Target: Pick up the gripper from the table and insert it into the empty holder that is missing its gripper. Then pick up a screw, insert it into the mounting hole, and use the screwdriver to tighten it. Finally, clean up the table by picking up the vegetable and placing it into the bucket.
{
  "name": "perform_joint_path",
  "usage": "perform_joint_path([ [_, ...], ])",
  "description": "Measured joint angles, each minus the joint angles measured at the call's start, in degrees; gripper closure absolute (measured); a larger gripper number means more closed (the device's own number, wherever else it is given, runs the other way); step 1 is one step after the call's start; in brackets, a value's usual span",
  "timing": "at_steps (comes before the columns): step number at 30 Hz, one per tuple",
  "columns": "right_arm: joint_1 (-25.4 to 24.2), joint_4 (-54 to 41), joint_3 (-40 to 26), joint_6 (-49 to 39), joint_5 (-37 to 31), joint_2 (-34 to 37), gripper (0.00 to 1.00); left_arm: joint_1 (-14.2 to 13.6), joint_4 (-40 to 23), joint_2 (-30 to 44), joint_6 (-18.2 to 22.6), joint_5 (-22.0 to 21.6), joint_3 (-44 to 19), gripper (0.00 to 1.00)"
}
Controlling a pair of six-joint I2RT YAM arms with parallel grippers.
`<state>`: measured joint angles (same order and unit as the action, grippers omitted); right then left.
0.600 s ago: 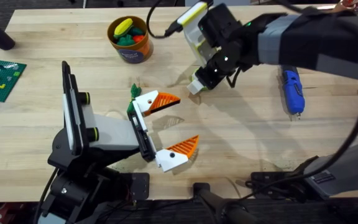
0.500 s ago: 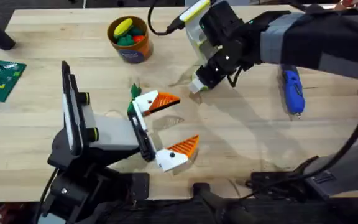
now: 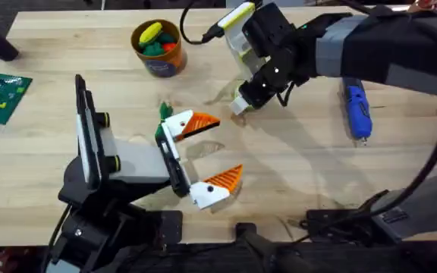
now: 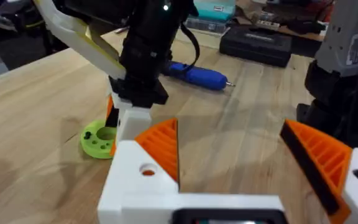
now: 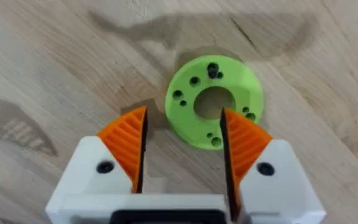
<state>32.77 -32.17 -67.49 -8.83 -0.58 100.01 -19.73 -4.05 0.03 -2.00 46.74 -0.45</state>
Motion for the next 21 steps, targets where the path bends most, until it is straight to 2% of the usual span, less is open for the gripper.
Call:
perform_joint_path([
  [21, 0.0, 6.9, -1.2, 1.6, 0.0, 0.0, 0.379, 0.0, 0.0, 0.0, 0.0, 0.0, 0.0, 0.012],
])
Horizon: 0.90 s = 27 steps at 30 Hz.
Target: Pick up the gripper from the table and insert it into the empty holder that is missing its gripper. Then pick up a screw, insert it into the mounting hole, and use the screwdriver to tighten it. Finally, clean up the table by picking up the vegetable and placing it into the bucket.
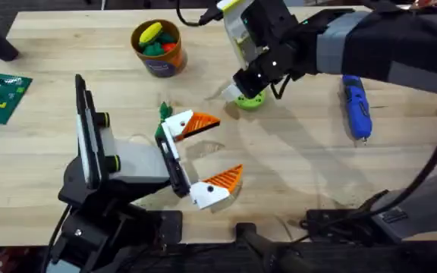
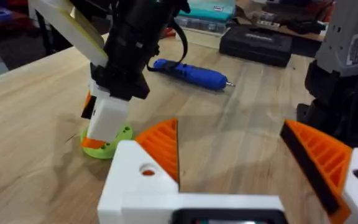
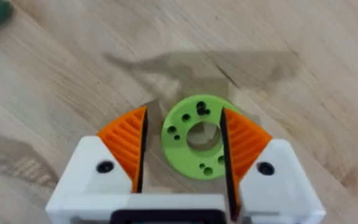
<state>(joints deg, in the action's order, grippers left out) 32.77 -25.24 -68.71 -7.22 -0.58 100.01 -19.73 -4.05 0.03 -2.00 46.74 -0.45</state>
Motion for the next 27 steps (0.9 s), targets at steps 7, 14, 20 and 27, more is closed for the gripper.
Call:
perform_joint_path([
  [7, 0.0, 1.7, 0.0, 0.0, 0.0, 0.0, 0.379, 0.0, 0.0, 0.0, 0.0, 0.0, 0.0, 0.012],
  [14, 0.0, 2.9, -0.4, 0.2, 0.0, 3.6, 0.379, 0.0, 0.0, 0.0, 0.0, 0.0, 0.0, 0.012],
  [20, 0.0, 3.4, -0.6, 0.2, 0.0, 5.0, 0.379, 0.0, 0.0, 0.0, 0.0, 0.0, 0.0, 0.012],
  [27, 0.0, 3.4, -0.6, 0.3, 0.0, 5.0, 0.379, 0.0, 0.0, 0.0, 0.0, 0.0, 0.0, 0.012],
])
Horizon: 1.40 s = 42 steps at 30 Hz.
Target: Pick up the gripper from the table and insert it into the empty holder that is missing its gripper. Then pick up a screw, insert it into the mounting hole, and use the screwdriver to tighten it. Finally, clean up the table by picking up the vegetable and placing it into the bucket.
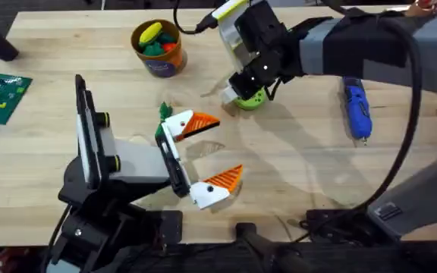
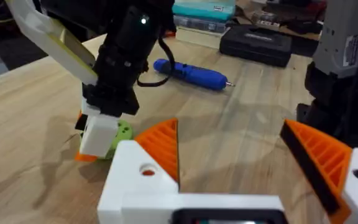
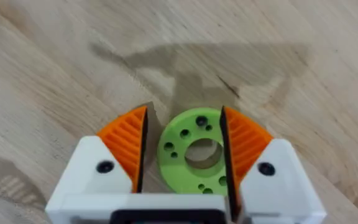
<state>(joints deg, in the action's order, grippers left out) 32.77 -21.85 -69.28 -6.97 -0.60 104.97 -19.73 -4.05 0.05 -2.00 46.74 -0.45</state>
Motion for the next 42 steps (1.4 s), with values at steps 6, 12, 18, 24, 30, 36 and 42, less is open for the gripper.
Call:
perform_joint_path([
  [6, 0.0, 0.0, 0.0, 0.1, 0.0, 0.0, 0.469, 0.0, 0.0, 0.0, 0.0, 0.0, 0.0, 0.012],
  [12, 0.0, 0.1, 0.0, 0.6, 0.0, 0.0, 0.750, 0.0, 0.0, 0.0, 0.0, 0.0, 0.0, 0.012],
  [18, 0.0, 0.1, 0.0, 0.6, 0.0, 0.0, 0.781, 0.0, 0.0, 0.0, 0.0, 0.0, 0.0, 0.012],
  [24, 0.0, 0.1, 0.0, 0.6, 0.0, 0.0, 0.834, 0.0, 0.0, 0.0, 0.0, 0.0, 0.0, 0.012],
  [30, 0.0, 0.1, 0.0, 0.7, 0.0, 0.0, 0.992, 0.0, 0.0, 0.0, 0.0, 0.0, 0.0, 0.012],
  [36, 0.0, 0.0, 0.0, 0.8, 0.0, 0.0, 0.994, 0.0, 0.0, 0.0, 0.0, 0.0, 0.0, 0.012],
  [42, 0.0, -0.2, 0.0, 0.8, 0.0, 0.0, 0.995, 0.0, 0.0, 0.0, 0.0, 0.0, 0.0, 0.012],
])
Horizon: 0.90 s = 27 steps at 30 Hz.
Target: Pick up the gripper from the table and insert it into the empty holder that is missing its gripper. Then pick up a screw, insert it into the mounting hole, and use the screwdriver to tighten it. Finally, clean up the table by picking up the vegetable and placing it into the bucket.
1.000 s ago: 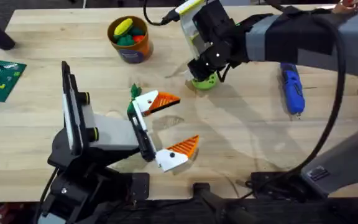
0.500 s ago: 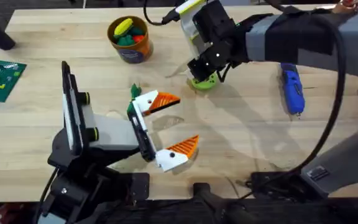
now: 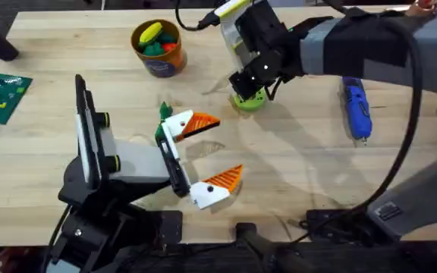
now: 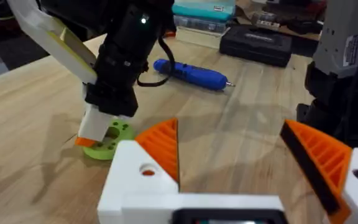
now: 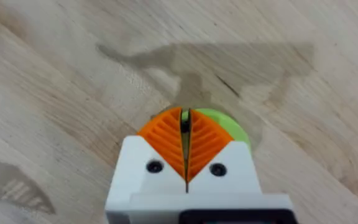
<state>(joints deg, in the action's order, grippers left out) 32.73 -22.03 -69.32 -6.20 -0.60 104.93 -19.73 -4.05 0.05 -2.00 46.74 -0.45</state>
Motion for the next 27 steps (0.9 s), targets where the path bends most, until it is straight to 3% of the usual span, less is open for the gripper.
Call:
perform_joint_path([
  [19, 0.0, -8.9, -1.4, 7.6, 0.0, -8.1, 0.995, 0.0, 0.0, 0.0, 0.0, 0.0, 0.0, 0.012],
  [27, 0.3, -12.8, -5.7, 7.7, 0.2, -9.7, 0.995, 0.0, 0.0, 0.0, 0.0, 0.0, 0.0, 0.012],
])
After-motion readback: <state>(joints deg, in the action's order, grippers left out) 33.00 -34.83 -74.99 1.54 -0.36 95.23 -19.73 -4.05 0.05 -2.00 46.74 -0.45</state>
